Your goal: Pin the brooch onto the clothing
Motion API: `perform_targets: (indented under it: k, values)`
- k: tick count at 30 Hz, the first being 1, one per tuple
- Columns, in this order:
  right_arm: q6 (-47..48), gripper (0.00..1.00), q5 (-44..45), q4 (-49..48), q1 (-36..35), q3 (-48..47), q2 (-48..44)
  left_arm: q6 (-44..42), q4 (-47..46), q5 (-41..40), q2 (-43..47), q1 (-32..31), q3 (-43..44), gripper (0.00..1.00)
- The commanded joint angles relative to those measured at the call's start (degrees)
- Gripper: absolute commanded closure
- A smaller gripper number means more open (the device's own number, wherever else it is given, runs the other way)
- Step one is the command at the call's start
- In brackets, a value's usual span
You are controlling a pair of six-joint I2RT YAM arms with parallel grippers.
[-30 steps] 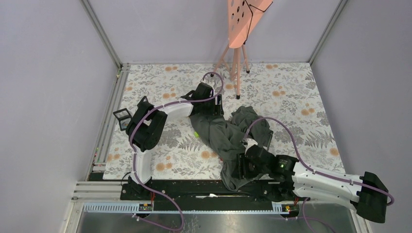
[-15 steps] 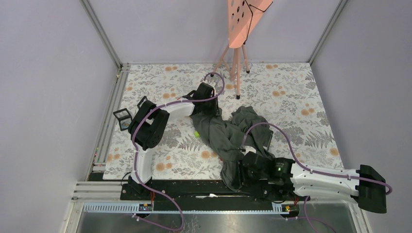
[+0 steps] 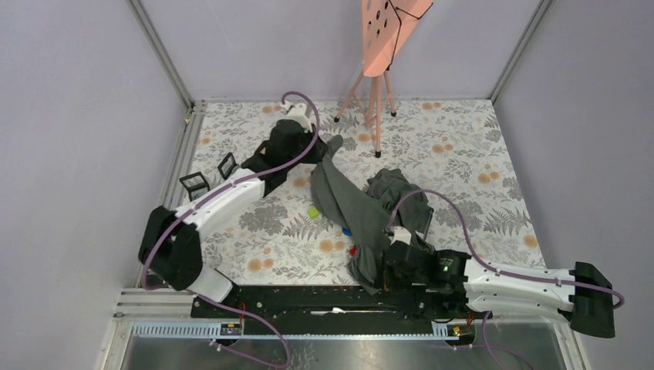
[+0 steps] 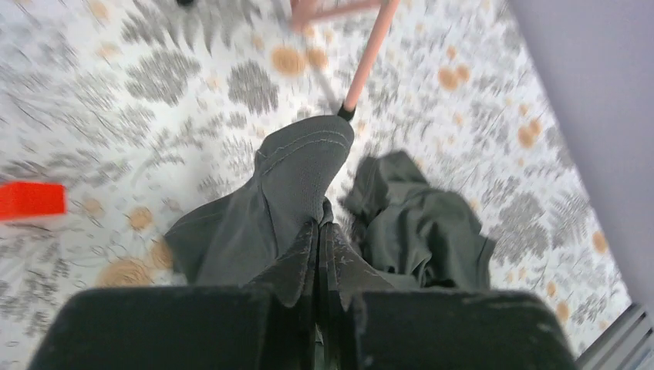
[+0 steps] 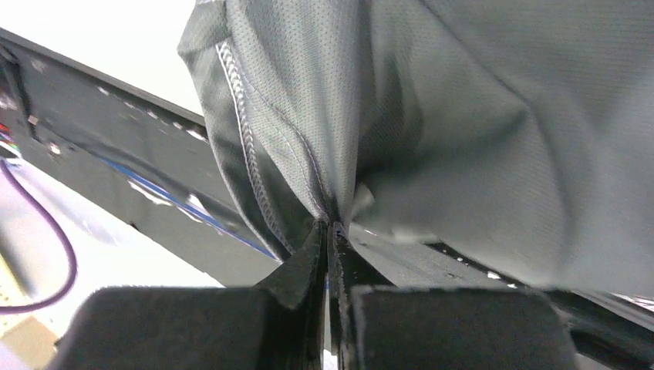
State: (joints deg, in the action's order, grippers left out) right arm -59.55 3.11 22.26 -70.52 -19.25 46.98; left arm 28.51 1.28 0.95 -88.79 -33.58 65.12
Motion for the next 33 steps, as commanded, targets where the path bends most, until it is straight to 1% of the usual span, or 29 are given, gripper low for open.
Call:
perform_targets:
  k: [1,5,8,13,16,19,21,23,25,28,31,33]
  values:
    - [5.55,1.00,14.74,8.48,-0.45,-9.60,-3.53,-2.20,-0.80,-3.74,7.09,2.07,-1.92,1.00]
    - [11.82,1.00,24.76,15.08,-0.06,-17.70,-3.07,-2.30,1.32,-4.85,14.61,3.38,-6.26,1.00]
    - [17.40,1.00,28.56,16.68,2.18,-22.58,-0.72,-2.06,2.09,-6.31,19.40,4.72,-9.91,1.00]
    - [25.95,1.00,31.55,13.49,7.86,-28.81,1.75,-1.72,4.20,-6.40,23.29,7.66,-13.47,1.00]
    - [31.53,1.00,34.33,11.15,10.60,-32.57,1.78,-1.70,5.54,-6.10,24.61,8.65,-13.96,1.00]
    - [38.10,1.00,37.09,10.26,13.72,-37.17,2.75,-2.66,6.92,-8.35,26.55,8.84,-13.61,1.00]
    - [41.64,1.00,37.22,9.55,16.45,-40.05,3.99,-3.37,8.21,-9.96,28.12,8.89,-13.16,1.00]
    - [45.03,1.00,35.53,8.77,19.50,-43.47,5.80,-3.48,8.79,-10.90,29.62,8.89,-12.84,1.00]
    - [47.42,1.00,34.66,8.55,22.60,-47.08,7.95,-2.98,8.65,-10.34,31.25,8.89,-13.00,0.99]
    - [49.82,1.00,33.01,7.04,24.31,-50.77,9.72,-2.70,8.85,-8.75,31.68,8.89,-13.00,0.96]
    - [49.04,1.00,29.92,5.54,24.30,-50.42,9.54,-1.42,10.42,-7.22,30.90,8.82,-13.78,0.96]
    - [46.55,1.00,27.52,6.20,24.29,-46.96,8.65,0.64,9.73,-6.08,31.34,8.80,-17.65,0.96]
